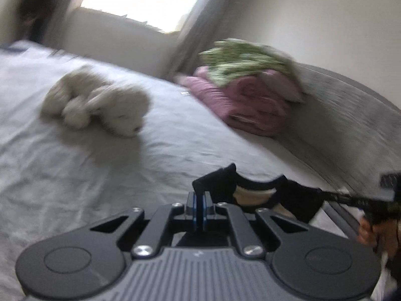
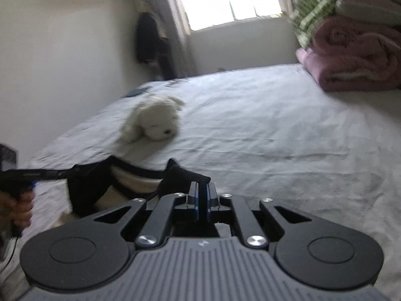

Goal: Fold clothes
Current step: 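Close both grippers on the black sleeve edge of the shirt, then lift the black sleeve side with both grippers and fold it over the body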

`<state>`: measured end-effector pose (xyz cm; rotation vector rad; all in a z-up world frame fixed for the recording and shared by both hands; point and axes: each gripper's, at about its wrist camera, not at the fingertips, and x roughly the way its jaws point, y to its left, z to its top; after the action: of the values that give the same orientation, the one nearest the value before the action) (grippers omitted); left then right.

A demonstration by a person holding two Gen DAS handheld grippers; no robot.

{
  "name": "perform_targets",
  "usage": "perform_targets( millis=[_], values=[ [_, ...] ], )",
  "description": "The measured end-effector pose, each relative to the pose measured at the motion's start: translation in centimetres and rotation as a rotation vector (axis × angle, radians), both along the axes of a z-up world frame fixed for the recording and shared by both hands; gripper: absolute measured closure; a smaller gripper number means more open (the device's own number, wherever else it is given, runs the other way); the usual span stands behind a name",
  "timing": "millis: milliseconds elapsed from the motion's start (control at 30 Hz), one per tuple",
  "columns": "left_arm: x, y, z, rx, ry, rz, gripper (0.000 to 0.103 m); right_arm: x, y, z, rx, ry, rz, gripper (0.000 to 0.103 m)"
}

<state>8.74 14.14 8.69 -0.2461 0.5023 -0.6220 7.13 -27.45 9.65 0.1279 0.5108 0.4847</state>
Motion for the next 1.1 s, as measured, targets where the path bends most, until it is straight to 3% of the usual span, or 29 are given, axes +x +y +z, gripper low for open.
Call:
perform_targets(
  millis=[133, 367, 467, 533, 700, 800, 900, 1000, 1033, 1067, 1100],
  values=[
    [-3.5, -0.6, 0.1, 0.086, -0.047, -0.104, 0.099, -3.9, -0.1, -0.7, -0.056, 0.011, 0.089, 0.096],
    [-9.5, -2.7, -2.1, 0.392, -0.12, -0.322, 0.099, -5.8, 0.8, -3.3, -0.258, 0.079, 0.245, 0.096],
    [-10.5, -3.3, -3.2, 0.516, -0.115, -0.416, 0.098, -6.6, 1.1, -3.2, -0.291, 0.083, 0.306, 0.094],
    [-10.6, -3.1, -3.3, 0.549, -0.101, -0.432, 0.097, -7.2, 1.3, -3.0, -0.316, 0.083, 0.345, 0.091],
    [-9.8, -1.7, -1.6, 0.52, -0.089, -0.354, 0.093, -8.4, 1.7, -2.2, -0.346, 0.079, 0.413, 0.089],
    [-9.1, -1.0, -1.3, 0.501, -0.073, -0.289, 0.093, -8.5, 1.8, -1.3, -0.28, 0.05, 0.412, 0.089],
    [-8.2, -0.6, -1.3, 0.466, -0.004, -0.19, 0.092, -8.2, 2.2, -0.8, -0.224, 0.039, 0.372, 0.089],
    [-7.0, -0.1, -1.0, 0.375, 0.138, -0.026, 0.075, -7.6, 3.1, -1.5, -0.219, 0.087, 0.242, 0.088],
    [-6.7, 0.2, -1.1, 0.32, 0.196, 0.029, 0.065, -7.3, 3.0, -1.8, -0.192, 0.127, 0.177, 0.082],
    [-6.7, 0.5, -1.4, 0.253, 0.256, 0.076, 0.063, -7.0, 2.8, -2.2, -0.154, 0.173, 0.101, 0.073],
    [-6.6, 0.8, -1.7, 0.185, 0.316, 0.123, 0.064, -6.6, 2.1, -2.6, -0.085, 0.22, 0.035, 0.054]
  ],
)
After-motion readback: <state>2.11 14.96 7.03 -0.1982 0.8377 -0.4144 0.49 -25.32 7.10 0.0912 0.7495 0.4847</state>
